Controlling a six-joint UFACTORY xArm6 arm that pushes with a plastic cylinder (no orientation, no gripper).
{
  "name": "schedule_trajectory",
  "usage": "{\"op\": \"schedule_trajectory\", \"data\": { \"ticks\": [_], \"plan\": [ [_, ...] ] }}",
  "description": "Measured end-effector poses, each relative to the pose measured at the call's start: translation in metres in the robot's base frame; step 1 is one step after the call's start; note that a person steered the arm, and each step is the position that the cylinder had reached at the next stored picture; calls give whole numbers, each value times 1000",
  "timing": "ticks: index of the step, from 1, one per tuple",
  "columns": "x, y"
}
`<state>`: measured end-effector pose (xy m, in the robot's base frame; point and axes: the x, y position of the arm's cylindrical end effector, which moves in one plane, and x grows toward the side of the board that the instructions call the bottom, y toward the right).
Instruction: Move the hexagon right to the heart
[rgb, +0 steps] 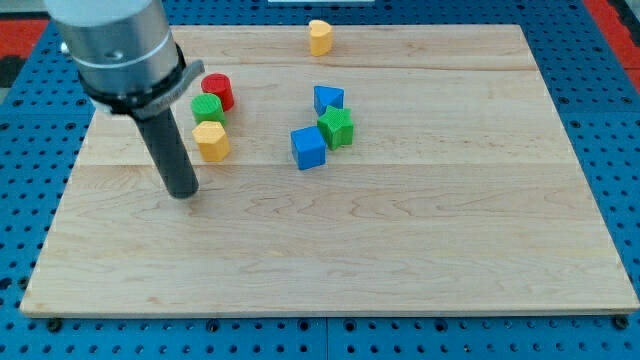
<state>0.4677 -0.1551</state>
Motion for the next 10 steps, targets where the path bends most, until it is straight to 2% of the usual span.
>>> {"op": "schedule_trajectory", "data": {
  "ticks": [1,2,3,4,6,7,8,10],
  "plan": [
    [-55,36],
    [-80,28],
    [-83,49],
    [-129,92],
    [-122,43],
    [-159,23],
    [-171,23],
    [-180,192]
  ]
}}
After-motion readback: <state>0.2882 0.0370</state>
